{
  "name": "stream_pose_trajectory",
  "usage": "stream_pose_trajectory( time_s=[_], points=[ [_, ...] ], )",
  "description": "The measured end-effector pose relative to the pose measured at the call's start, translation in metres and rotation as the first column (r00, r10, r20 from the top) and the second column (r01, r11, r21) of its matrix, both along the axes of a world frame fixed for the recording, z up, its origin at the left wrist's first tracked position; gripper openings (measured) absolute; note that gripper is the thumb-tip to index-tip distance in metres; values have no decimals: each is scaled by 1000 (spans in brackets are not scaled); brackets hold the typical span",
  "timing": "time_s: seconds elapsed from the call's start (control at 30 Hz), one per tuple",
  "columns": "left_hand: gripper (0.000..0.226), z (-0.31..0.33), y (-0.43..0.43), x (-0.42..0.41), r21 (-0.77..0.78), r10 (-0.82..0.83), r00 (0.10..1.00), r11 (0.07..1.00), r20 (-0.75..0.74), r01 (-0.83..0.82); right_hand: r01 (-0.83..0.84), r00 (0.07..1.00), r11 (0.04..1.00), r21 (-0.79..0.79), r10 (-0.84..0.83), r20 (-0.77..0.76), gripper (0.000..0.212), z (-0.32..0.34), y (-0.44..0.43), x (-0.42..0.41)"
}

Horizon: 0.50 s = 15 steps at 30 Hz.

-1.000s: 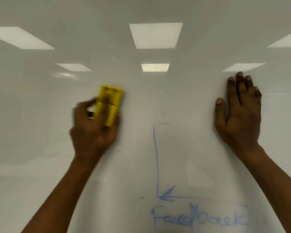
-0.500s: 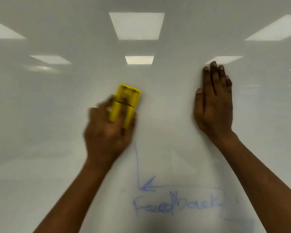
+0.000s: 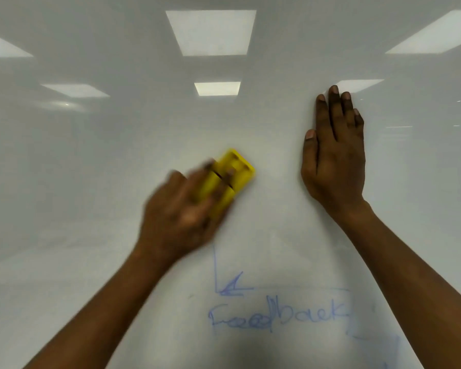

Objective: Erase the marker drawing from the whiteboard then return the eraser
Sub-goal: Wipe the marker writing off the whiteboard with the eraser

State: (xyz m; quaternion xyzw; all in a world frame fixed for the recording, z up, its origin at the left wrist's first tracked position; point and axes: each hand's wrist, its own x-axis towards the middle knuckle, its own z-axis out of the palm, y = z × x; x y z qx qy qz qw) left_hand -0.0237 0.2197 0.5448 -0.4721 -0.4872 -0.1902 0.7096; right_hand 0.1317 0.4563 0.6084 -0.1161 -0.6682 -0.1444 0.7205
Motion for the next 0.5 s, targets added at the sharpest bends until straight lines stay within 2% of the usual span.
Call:
stream_pose_trajectory(
  time_s=[0.07, 0.13, 0.2, 0.27, 0.33, 0.4, 0.43, 0.5],
  points=[
    [38, 30, -21, -19, 262, 50, 976, 959, 211, -106, -2, 1000, 1000, -2, 2, -6, 53, -1, -1, -1],
    [51, 52, -39, -33, 452, 18, 909, 863, 416, -224, 7, 1000, 1000, 0, -7, -18, 53, 0, -2, -2],
    [55, 52, -41, -34, 492, 1, 895, 835, 445, -245, 21, 999, 1000, 1, -21, -34, 53, -1, -2, -3],
    [43, 29, -31, -26, 345, 62, 963, 926, 263, -154, 30, 999, 1000, 3, -30, -41, 53, -1, -2, -4],
    [26, -19, -16, -13, 2, -9, 1000, 1000, -23, 9, 33, 999, 999, 7, -33, -38, 54, -1, -2, -4],
    [20, -68, -14, -2, -379, -116, 972, 925, -202, 31, 34, 999, 999, 11, -33, -34, 54, 0, -2, -3],
    [26, -84, -16, 0, -500, -124, 959, 866, -256, -22, 32, 999, 999, 10, -32, -31, 54, -1, -2, -2],
    [38, -94, -23, -7, -602, -128, 944, 794, -303, -86, 27, 999, 1000, 6, -27, -25, 54, -1, -2, -1]
  ],
)
